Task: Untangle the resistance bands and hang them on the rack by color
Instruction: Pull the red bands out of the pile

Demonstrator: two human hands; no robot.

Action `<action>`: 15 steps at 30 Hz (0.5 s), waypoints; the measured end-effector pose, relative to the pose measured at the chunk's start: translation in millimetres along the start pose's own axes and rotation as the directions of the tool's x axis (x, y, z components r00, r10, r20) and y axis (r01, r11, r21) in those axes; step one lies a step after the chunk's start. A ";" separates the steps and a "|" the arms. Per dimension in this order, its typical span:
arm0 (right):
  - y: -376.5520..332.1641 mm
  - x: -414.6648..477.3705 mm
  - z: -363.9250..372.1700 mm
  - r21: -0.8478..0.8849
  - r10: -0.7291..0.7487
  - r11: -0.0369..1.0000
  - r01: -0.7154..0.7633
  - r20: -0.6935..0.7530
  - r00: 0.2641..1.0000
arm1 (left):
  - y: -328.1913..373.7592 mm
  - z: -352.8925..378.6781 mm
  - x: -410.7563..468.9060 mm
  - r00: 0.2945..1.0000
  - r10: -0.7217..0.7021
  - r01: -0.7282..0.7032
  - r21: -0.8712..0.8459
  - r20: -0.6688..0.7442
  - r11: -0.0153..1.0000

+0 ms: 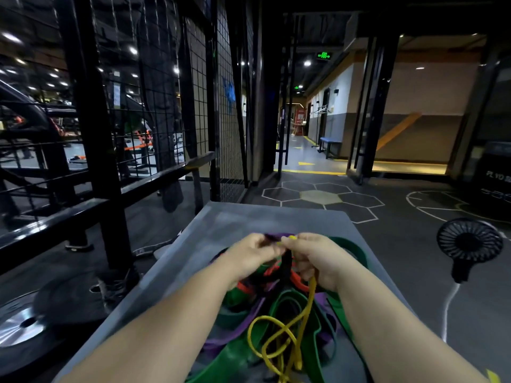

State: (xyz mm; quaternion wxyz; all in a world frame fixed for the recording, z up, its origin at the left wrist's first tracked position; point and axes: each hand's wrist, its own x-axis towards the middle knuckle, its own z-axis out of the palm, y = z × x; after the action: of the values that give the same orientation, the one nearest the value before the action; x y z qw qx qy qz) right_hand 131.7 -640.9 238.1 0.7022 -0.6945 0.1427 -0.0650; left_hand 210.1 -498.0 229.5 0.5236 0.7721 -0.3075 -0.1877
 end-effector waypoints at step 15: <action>-67.2 -1.5 -15.6 -0.021 -0.273 0.962 0.272 -0.008 0.962 | 82.8 -44.5 24.7 0.960 0.266 -0.278 0.352 0.083 0.894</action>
State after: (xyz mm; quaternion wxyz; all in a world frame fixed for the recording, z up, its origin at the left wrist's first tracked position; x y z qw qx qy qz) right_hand 132.9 -657.2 305.1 0.6788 -0.7141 0.0504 -0.1634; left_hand 232.6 -505.5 323.8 0.3893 0.8009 -0.4502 -0.0657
